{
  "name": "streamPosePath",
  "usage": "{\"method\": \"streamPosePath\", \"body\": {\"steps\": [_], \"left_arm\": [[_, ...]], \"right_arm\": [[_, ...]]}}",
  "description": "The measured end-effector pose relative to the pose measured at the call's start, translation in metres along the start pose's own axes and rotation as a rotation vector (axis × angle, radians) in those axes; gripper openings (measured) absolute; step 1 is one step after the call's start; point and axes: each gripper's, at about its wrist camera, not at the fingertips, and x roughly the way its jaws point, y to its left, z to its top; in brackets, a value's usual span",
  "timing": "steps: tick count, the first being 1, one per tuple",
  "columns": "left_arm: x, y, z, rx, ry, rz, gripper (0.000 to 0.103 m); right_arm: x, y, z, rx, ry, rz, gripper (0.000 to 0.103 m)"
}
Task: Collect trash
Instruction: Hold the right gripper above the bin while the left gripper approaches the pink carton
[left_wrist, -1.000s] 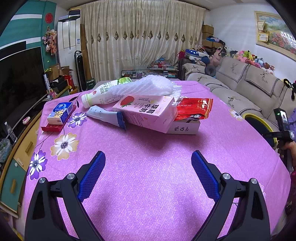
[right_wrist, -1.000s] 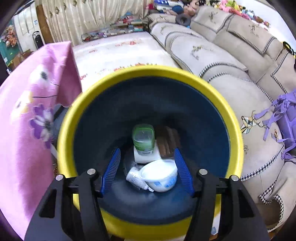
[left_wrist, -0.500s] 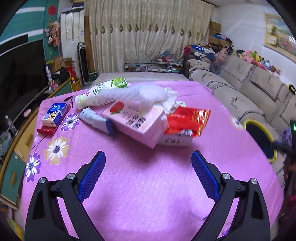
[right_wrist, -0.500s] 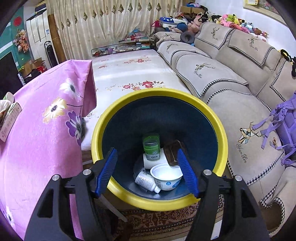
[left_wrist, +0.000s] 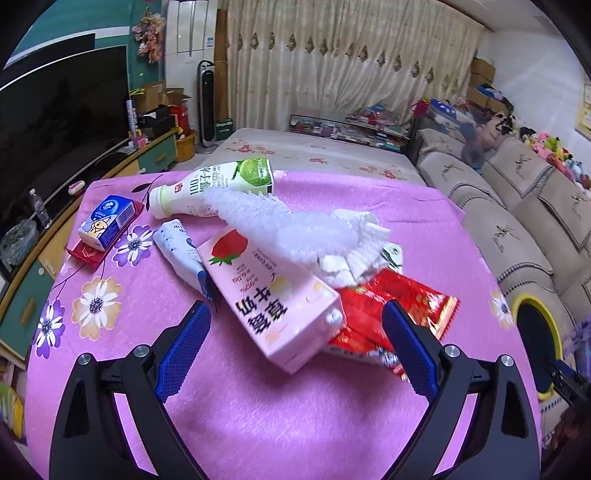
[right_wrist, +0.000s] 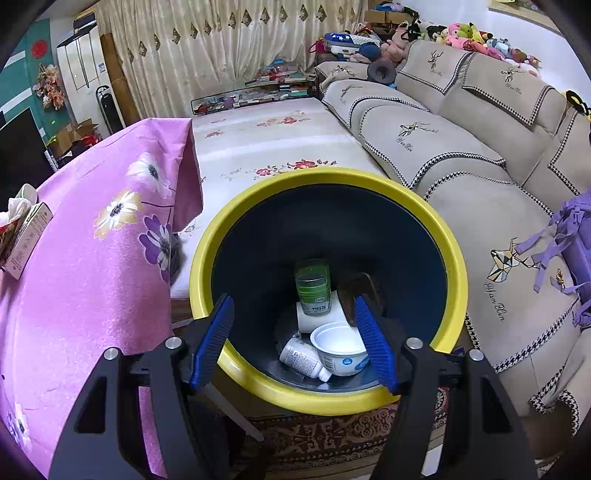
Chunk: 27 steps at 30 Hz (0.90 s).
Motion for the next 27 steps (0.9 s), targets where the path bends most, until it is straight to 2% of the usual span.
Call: {"method": "streamPosePath", "body": {"steps": [2,7,13,17,27], "left_arm": [[0.006,0.0,0.001,-0.008,0.004,0.012,0.092],[0.015,0.005,0.002,-0.011,0.021,0.025,0.073],[0.008,0.013,-0.004,0.02,0.022,0.01,0.066],[-0.011,0.015,-0.016,0.072,0.018,-0.008,0.061],[-0.083,0.012,-0.055,0.216,-0.021,-0.048,0.06]], "right_arm": [[0.001,0.0,-0.001,0.0,0.002,0.006,0.064],[0.002,-0.003,-0.002,0.003,0.008,0.014,0.064],[0.0,-0.009,-0.003,0.018,0.003,0.021,0.064],[-0.001,-0.009,-0.004,0.02,0.002,0.032,0.064],[-0.009,0.001,-0.006,0.004,-0.011,0.067,0.064]]}}
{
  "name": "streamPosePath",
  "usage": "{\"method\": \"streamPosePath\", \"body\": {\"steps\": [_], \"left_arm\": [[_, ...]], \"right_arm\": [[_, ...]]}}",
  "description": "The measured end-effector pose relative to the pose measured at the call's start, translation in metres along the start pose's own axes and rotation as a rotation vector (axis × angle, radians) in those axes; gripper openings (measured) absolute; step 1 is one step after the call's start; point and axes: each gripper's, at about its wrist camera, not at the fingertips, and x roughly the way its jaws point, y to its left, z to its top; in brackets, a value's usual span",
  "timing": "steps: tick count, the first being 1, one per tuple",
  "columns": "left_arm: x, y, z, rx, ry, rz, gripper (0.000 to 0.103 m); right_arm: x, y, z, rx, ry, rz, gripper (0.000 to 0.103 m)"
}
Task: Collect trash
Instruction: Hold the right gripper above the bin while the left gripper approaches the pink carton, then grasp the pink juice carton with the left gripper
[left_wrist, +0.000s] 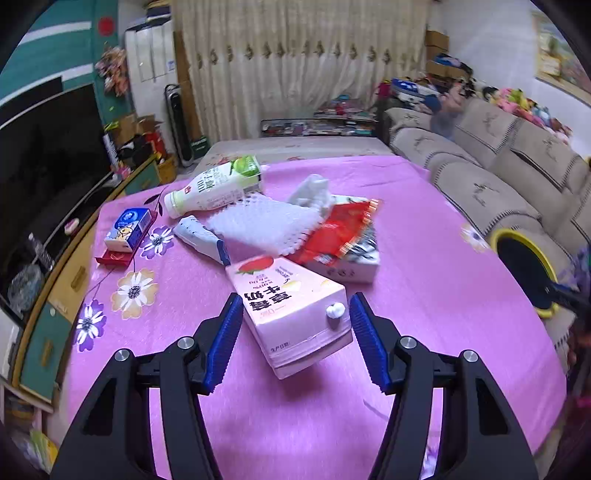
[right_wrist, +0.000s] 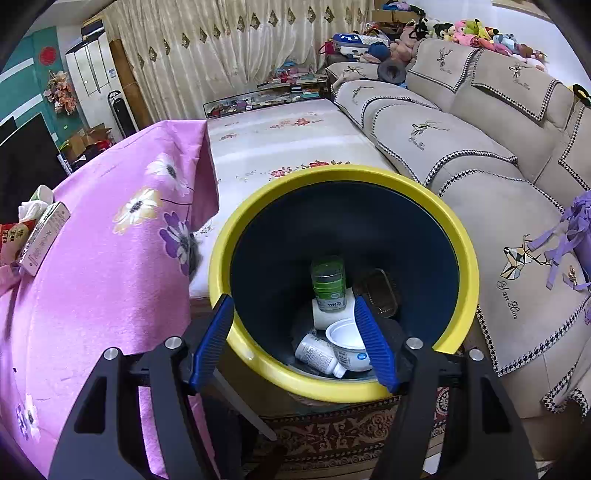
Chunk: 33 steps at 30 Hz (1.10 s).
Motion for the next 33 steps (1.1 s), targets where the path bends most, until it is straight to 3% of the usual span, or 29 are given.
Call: {"method": "streamPosePath", "body": {"steps": [7,16,22,23,27,33], "left_arm": [[-0.042,-0.015,-0.008,0.08,-0.03,-0.025,0.057],[-0.079,-0.057,0.0,0.177,-0.085,-0.103,0.046],[-0.054,-0.08,-0.006,0.242,0.012,-0.132,0.043],[-0.048,-0.081,-0.008,0.247,0.03,-0.137,0.044],[-0.033,-0.091,-0.014,0.331,0.069,-0.192,0.07],[-0.039,-0.104,-0.023,0.491,0.107,-0.363,0.074]], "right_arm": [[-0.008,0.001,-0.002,-0.001,-0.012,0.008,0.064],[-0.019,-0.006,-0.007,0.018,-0.035,0.027,0.064],[-0.019,-0.014,-0.012,0.033,-0.026,0.029,0.064],[-0.018,-0.016,-0.012,0.036,-0.024,0.031,0.064],[-0.015,-0.019,-0.015,0.041,-0.015,0.035,0.064],[-0.011,-0.023,-0.018,0.054,-0.003,0.042,0.064]]}}
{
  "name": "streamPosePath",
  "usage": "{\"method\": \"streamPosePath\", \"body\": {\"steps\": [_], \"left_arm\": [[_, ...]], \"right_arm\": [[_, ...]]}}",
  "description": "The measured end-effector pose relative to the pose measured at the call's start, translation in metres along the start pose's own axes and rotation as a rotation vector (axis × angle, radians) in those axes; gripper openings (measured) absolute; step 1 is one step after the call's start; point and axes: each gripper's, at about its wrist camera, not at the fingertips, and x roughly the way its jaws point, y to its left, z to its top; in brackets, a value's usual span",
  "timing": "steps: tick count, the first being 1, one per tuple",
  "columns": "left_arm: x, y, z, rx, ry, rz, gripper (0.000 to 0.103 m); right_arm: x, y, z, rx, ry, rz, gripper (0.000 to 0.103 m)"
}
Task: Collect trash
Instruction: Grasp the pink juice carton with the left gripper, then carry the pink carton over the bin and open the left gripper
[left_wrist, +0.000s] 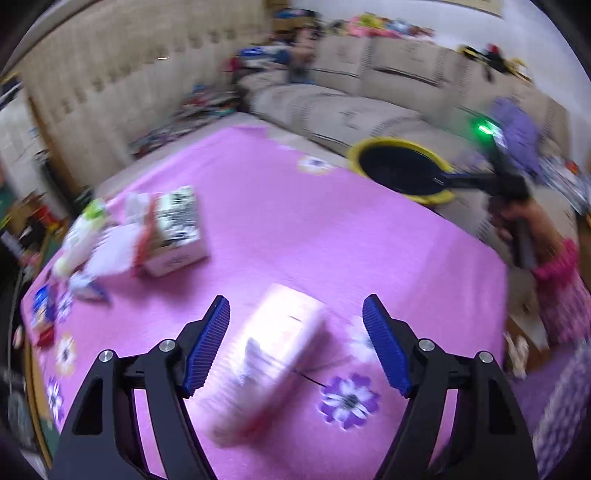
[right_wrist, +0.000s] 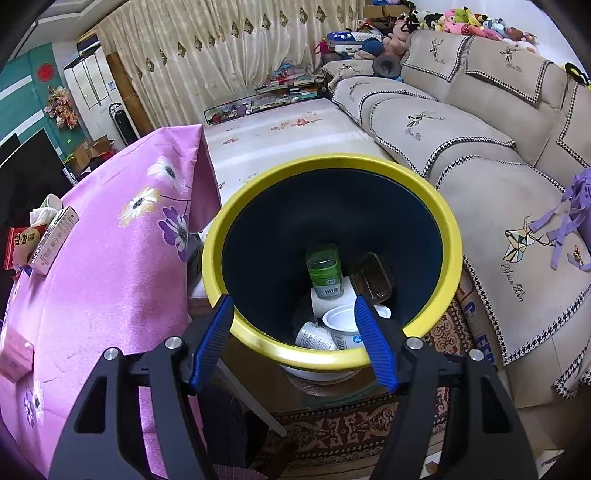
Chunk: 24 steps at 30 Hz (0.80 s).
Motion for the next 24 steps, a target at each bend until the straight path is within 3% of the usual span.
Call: {"method": "streamPosePath", "body": {"steps": [5,10,14,18,24], "left_arm": [[0.019,0.005,-0.002,0.054,0.069,0.035,0.074],[0.041,0.011,-0.008,0.11,0.153,-0.049,0.074],[0.054,0.012,-0.011,0.117,0.207,-0.086,0.042],[0.05,0.014,-0.004,0.09,0.168,-0.086,0.039],[0.043,0.001,0.043,0.089,0.1,-0.102,0.039]], "right_arm": [[0.002,0.003,-0.001,-0.008,0.006,0.008,0.064],[0.002,0.004,-0.002,-0.017,0.012,0.009,0.064],[0.0,0.0,-0.003,-0.006,0.008,0.011,0.064],[-0.001,-0.005,-0.004,0.003,0.008,0.016,0.064],[-0.011,-0.014,-0.005,0.028,-0.019,0.027,0.064]]}}
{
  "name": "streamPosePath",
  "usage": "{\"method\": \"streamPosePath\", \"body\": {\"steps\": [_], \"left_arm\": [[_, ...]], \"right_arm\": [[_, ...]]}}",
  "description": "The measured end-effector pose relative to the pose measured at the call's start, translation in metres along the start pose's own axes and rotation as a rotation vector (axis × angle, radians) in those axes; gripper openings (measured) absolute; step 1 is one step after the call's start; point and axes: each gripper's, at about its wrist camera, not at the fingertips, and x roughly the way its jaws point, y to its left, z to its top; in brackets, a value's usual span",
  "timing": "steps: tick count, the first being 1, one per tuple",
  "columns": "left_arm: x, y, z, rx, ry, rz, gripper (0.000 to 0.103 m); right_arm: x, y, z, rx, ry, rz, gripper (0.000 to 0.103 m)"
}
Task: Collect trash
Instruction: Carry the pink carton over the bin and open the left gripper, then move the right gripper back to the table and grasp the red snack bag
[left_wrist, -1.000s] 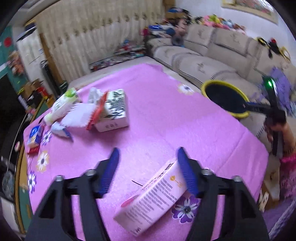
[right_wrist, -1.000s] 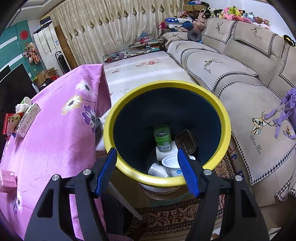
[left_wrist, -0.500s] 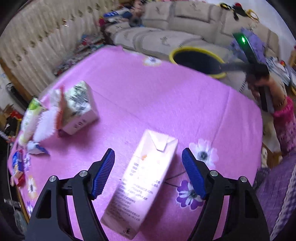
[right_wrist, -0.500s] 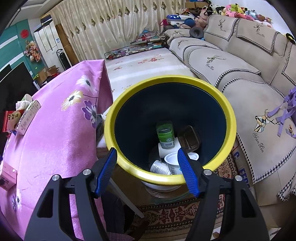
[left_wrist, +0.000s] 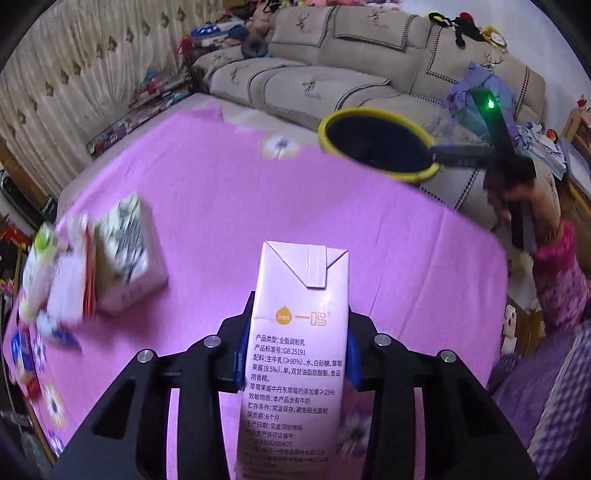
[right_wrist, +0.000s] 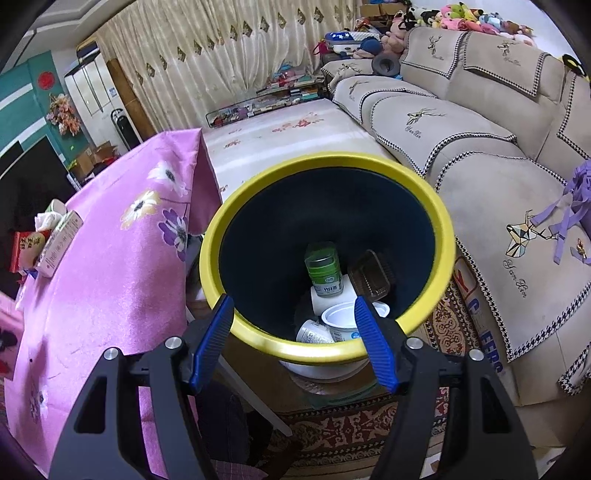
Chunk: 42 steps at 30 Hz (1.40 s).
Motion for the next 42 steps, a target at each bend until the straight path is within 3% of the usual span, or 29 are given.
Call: {"method": "streamPosePath", "body": {"steps": [7,14,20,25,26,27,28,32,35,42], "left_arm": [[0.026,-0.035,0.094,0.084,-0.04,-0.056,0.039],[0.095,-0.087,0.197,0.144,-0.014,-0.156,0.04],[0.171,-0.123,0.248,0.156,0.059,-0.188,0.04],[0.217,-0.138,0.271,0.133,0.081,-0.175,0.041],[0.224,-0.138,0.276,0.117,0.078,-0.172,0.053],[0.227,-0.137,0.278,0.1,0.069,-0.167,0.072],[0.228,-0.134,0.283,0.077,0.051,-0.159,0.078],[0.214,-0.123,0.288,0.011,-0.008,-0.187,0.079],[0.18,-0.109,0.274,-0.012,-0.078,-0.189,0.082],[0.077,-0.058,0.189,-0.107,-0.277,-0.121,0.093]], "right_arm": [[-0.029,-0.025,0.001,0.035,-0.058,-0.026,0.064],[-0.051,-0.066,-0.006,0.103,-0.094,-0.081,0.064],[-0.057,-0.098,-0.017,0.157,-0.092,-0.116,0.064],[-0.059,-0.119,-0.025,0.197,-0.084,-0.146,0.065],[-0.059,-0.121,-0.026,0.201,-0.085,-0.148,0.066],[-0.059,-0.124,-0.027,0.208,-0.084,-0.15,0.066],[-0.059,-0.124,-0.027,0.211,-0.084,-0.152,0.067],[-0.058,-0.123,-0.028,0.211,-0.086,-0.141,0.067],[-0.056,-0.116,-0.027,0.2,-0.085,-0.129,0.067],[-0.053,-0.093,-0.022,0.166,-0.075,-0.109,0.068]]}}
